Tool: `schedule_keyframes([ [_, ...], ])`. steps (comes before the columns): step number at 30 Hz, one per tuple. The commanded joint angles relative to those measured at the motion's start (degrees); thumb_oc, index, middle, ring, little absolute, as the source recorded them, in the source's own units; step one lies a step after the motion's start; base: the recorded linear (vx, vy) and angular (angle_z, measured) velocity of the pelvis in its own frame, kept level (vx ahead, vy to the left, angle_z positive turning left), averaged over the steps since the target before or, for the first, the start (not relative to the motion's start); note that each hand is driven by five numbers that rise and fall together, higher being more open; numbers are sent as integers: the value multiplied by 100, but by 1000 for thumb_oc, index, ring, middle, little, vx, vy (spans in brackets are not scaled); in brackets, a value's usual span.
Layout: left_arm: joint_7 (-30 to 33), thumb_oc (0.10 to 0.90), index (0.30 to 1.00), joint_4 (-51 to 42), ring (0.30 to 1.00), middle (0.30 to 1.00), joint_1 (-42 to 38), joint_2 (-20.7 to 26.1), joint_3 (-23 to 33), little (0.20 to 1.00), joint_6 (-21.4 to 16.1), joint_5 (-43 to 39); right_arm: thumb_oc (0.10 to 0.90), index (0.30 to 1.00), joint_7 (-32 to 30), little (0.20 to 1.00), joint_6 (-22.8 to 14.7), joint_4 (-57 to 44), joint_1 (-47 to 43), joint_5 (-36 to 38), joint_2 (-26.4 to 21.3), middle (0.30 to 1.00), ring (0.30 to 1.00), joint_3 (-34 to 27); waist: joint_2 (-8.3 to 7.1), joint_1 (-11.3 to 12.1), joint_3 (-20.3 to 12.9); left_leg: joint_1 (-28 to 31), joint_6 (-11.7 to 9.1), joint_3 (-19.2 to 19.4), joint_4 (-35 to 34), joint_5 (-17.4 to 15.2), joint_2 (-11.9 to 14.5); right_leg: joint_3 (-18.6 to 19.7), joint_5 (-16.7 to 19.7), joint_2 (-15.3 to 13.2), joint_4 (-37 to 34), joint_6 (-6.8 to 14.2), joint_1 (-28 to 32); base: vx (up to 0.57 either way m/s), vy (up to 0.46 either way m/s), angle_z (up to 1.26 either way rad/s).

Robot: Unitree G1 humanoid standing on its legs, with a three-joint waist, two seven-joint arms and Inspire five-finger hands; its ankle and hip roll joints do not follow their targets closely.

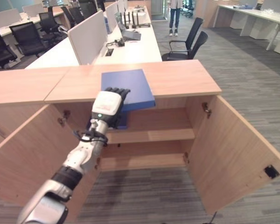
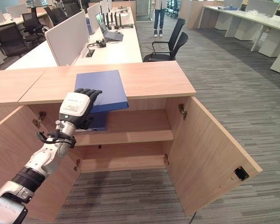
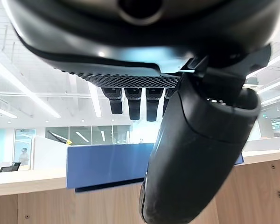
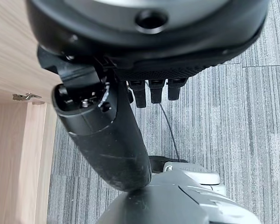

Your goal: Put the empty folder in the office cabinet

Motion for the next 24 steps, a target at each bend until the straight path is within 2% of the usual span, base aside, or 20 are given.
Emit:
schedule_keyframes([
  [1, 490, 800, 900, 459, 900, 900, -1471, 80, 130, 900, 224, 142, 800, 900, 82, 900, -33, 134, -119, -123, 26, 900, 900, 307, -210, -114, -320, 5, -116, -125, -43, -509, -84, 103, -548, -302, 39, 621, 470, 0, 0, 0],
  [7, 444, 800, 900, 928, 900, 900, -1672, 13, -129, 900, 285, 88, 800, 900, 60, 900, -38, 109, -128, -100, 1, 900, 900, 325, -207, -158, -332, 6, -118, -75, -43, -516, -84, 124, -533, -301, 39, 631, 452, -4, 3, -2],
  [17, 244, 800, 900, 2221, 900, 900, -1977, -139, -612, 900, 395, -226, 800, 900, 69, 900, -45, 155, -117, -36, -67, 900, 900, 310, -170, -249, -336, 76, -113, -9, -43, -593, -72, 165, -576, -299, 39, 656, 492, 3, 1, -4],
  [18, 259, 529, 493, 2524, 493, 493, -2059, -174, -640, 493, 458, -286, 800, 900, 81, 900, -50, 165, -116, -7, -59, 900, 900, 336, -166, -261, -329, 75, -118, 9, -43, -586, -68, 172, -575, -297, 39, 655, 485, -12, -5, -3],
  [19, 287, 491, 436, 2659, 436, 436, -2101, -186, -667, 436, 462, -299, 800, 900, 80, 900, -55, 173, -118, 2, -57, 900, 900, 343, -167, -264, -329, 76, -120, 12, -43, -587, -71, 171, -574, -296, 39, 657, 486, -11, -3, -3],
  [20, 295, 400, 300, 2672, 300, 300, -2110, -190, -674, 300, 459, -303, 800, 900, 80, 900, -56, 173, -119, 3, -55, 900, 900, 341, -168, -262, -327, 76, -120, 11, -43, -587, -71, 171, -574, -296, 39, 657, 487, 0, 0, 0],
  [24, 457, 400, 300, 2894, 300, 300, -2226, -105, -731, 300, 513, -319, 800, 900, 78, 900, -94, 192, -135, 21, -57, 900, 900, 389, -165, -259, -318, 82, -121, 23, -43, -592, -71, 175, -576, -299, 39, 662, 488, 0, 0, 0],
])
